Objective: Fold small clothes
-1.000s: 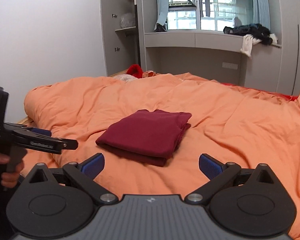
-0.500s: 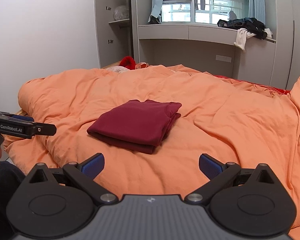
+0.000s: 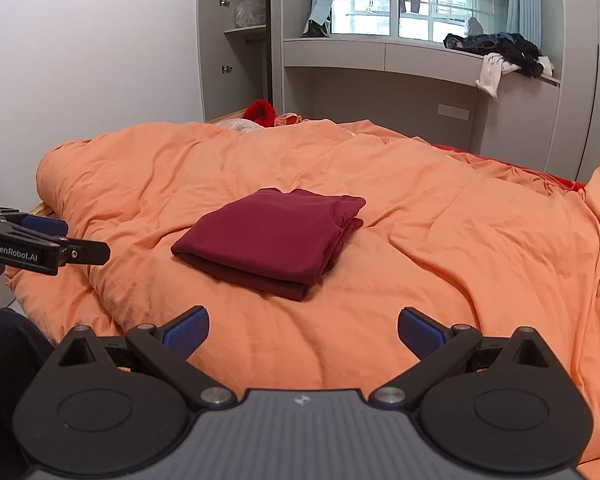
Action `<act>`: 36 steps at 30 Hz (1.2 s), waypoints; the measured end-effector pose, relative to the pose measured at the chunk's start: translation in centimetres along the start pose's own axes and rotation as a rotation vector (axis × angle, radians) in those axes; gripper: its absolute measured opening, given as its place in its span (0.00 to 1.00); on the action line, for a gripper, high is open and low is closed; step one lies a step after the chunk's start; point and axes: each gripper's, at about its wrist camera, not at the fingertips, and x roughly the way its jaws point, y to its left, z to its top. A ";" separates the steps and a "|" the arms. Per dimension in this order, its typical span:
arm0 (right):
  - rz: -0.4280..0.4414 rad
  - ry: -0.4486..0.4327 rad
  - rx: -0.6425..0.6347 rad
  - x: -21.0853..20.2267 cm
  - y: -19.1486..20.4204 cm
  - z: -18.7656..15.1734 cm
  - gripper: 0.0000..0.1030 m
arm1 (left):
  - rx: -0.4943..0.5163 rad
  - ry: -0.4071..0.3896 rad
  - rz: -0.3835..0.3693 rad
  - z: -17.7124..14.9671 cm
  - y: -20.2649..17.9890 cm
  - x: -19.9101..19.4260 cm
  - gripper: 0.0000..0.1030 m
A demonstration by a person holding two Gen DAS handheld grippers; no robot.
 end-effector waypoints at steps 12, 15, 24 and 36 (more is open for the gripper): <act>-0.019 -0.001 0.004 1.0 -0.7 -0.2 1.00 | 0.020 0.009 -0.067 -0.1 0.1 2.4 0.99; -0.021 0.009 0.010 1.5 -0.9 -0.2 1.00 | 0.042 0.019 -0.064 0.1 -0.1 2.9 0.99; -0.012 0.042 -0.013 2.4 -0.5 0.1 1.00 | 0.069 0.023 -0.076 0.4 -0.3 3.4 0.99; -0.016 0.045 -0.046 3.0 0.1 0.7 1.00 | 0.107 0.040 -0.064 0.4 -1.1 3.8 0.99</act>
